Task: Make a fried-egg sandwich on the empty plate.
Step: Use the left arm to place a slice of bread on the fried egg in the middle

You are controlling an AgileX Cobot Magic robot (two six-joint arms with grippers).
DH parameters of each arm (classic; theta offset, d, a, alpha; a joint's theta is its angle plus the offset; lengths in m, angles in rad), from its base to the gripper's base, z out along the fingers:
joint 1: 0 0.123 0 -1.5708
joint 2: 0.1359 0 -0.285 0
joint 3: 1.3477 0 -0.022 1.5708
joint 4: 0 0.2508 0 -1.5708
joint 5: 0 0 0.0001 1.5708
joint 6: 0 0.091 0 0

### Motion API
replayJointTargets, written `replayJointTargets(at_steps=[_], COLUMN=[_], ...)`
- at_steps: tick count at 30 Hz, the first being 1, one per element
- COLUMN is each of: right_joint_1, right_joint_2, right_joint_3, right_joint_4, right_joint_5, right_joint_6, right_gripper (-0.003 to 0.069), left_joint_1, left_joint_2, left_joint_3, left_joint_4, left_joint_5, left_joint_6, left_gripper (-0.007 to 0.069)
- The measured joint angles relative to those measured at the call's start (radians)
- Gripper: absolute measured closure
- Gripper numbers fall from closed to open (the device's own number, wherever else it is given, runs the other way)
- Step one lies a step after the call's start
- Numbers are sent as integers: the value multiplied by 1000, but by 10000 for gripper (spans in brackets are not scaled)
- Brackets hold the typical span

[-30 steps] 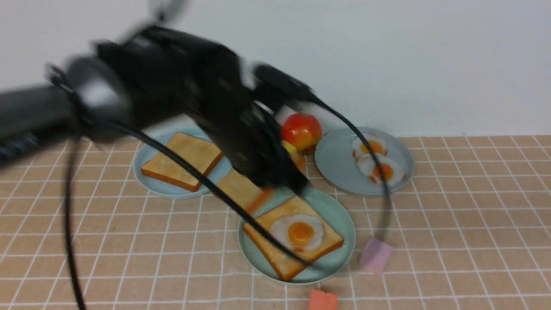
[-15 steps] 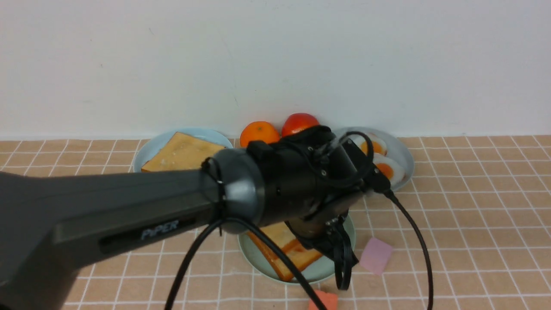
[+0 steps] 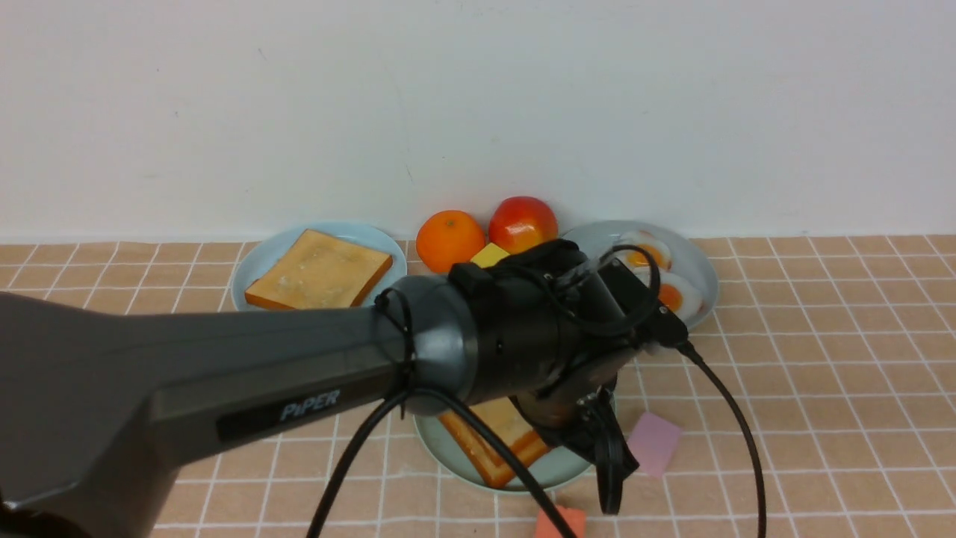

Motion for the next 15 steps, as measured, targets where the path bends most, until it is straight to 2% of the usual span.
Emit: replayJointTargets(at_steps=[7, 15], right_joint_1=[0, 0], right_joint_2=[0, 0], right_joint_3=[0, 0], right_joint_4=[0, 0], right_joint_5=[19, 19], right_joint_6=[0, 0], right_gripper=[625, 618], left_joint_1=[0, 0], left_joint_2=[1, 1], left_joint_3=[0, 0], left_joint_4=[0, 0], left_joint_5=[-4, -1], left_joint_6=[0, 0], left_gripper=[473, 333])
